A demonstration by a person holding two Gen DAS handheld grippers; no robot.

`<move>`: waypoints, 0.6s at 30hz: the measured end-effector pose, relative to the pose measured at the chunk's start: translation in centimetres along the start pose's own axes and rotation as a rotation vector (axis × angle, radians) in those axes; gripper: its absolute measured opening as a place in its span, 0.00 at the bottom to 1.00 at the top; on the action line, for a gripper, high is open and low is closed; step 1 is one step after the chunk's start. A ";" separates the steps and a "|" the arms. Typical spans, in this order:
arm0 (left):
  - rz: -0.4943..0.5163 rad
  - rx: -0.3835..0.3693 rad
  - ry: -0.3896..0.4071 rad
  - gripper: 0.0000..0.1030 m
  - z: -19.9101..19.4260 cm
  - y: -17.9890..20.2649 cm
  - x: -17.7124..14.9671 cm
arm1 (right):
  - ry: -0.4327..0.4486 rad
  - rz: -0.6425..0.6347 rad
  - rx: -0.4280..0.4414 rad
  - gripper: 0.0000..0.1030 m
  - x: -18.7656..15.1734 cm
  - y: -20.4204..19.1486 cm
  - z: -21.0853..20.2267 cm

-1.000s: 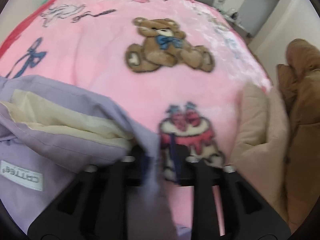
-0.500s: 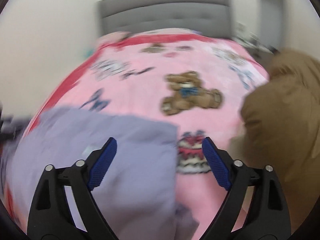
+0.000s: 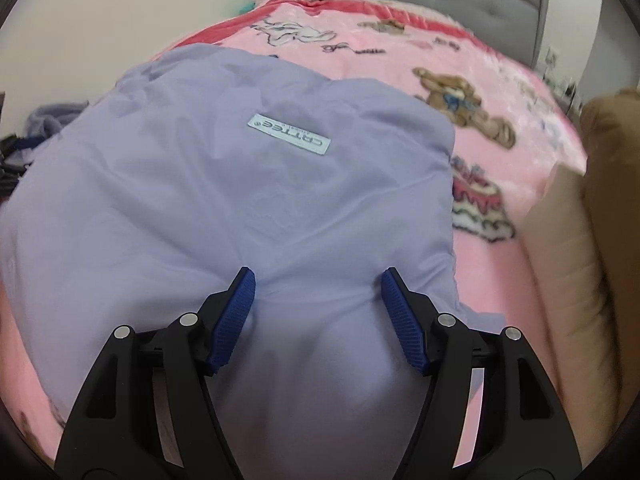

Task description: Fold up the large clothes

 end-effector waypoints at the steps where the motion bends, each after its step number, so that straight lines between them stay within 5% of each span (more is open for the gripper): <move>1: 0.010 0.017 0.032 0.91 -1.1 0.0 -0.1 | 0.023 -0.003 -0.031 0.62 0.1 0.0 -1.1; 5: 0.046 -0.059 0.113 0.91 -5.5 -0.4 -2.4 | 0.131 0.012 0.033 0.85 -1.8 0.4 -5.7; 9: 0.079 -0.171 0.006 0.91 -5.9 -0.7 -6.1 | 0.048 0.049 0.037 0.85 -7.6 2.4 -7.6; 13: -0.022 -0.290 -0.020 0.93 -5.1 -1.8 -7.6 | -0.047 0.109 0.094 0.85 -12.1 3.2 -7.3; 18: -0.109 -0.410 -0.058 0.94 -2.8 -1.7 -6.3 | -0.056 0.186 0.165 0.85 -11.7 3.1 -5.1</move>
Point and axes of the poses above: each gripper's, at about its wrist camera, not at the fingertips, and z roughly the way its jaws point, y to its right, x to its top, the point moved 7 cm from there along z, roughly the way its jaws point, and after that the axes turned 7 degrees about -y, right-handed, at the moved point
